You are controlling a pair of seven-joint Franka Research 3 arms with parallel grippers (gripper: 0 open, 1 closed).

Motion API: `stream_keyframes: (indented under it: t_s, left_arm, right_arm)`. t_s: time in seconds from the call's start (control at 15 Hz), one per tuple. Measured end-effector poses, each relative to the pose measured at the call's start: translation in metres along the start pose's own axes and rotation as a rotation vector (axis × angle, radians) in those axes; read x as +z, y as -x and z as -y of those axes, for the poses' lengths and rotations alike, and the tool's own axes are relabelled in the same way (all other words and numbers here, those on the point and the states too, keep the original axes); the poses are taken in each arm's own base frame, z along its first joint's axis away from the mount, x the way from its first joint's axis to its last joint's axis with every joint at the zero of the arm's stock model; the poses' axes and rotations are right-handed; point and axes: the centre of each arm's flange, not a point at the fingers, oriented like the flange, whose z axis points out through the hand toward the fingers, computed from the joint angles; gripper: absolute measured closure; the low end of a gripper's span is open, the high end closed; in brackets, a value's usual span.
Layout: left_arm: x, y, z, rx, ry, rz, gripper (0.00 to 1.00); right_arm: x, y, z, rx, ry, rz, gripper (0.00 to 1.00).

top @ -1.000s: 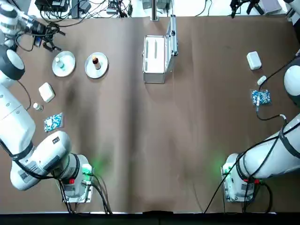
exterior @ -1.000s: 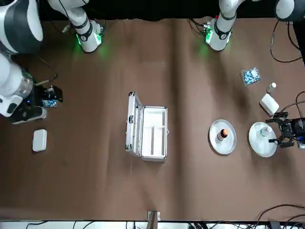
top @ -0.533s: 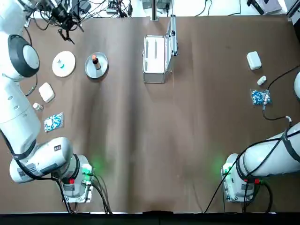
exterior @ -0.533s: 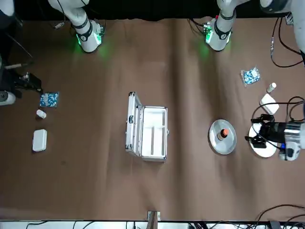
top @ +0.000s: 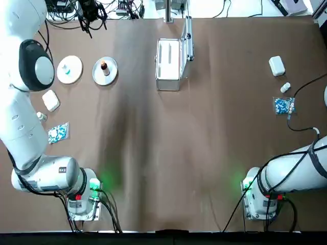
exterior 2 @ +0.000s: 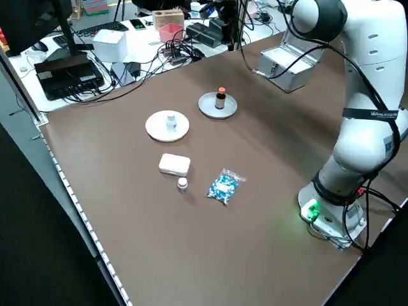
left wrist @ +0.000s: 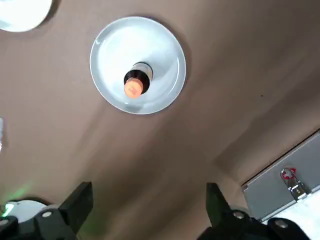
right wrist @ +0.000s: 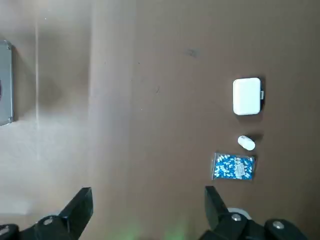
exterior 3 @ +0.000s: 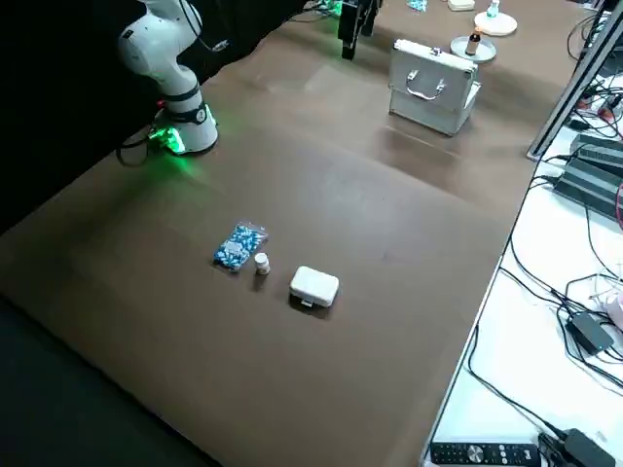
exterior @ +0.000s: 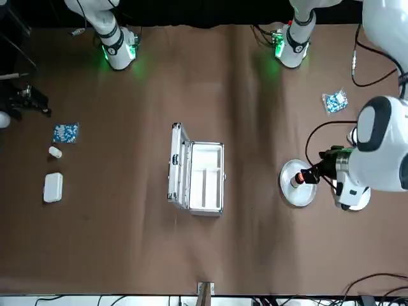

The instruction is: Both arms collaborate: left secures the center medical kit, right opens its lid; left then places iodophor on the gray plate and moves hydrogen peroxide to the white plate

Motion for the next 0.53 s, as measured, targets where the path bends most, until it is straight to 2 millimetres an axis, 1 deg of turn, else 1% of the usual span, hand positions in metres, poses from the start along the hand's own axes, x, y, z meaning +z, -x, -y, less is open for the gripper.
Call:
stream_keyframes:
  t_s: [0.27,0.4,0.53]
  left_arm:
    - [-0.031,0.023,0.001,0.023,-0.014,-0.083,0.00]
    - [-0.038,0.029,0.000,0.032,-0.033,-0.116,0.00]
    - [-0.040,0.029,0.001,0.038,-0.035,-0.128,0.00]
  right_arm:
    - [-0.003,0.003,-0.004,0.013,0.000,-0.006,0.01]
    - [-0.003,0.004,-0.007,0.019,-0.001,-0.004,0.01]
    - [-0.003,0.004,-0.008,0.023,-0.001,-0.003,0.01]
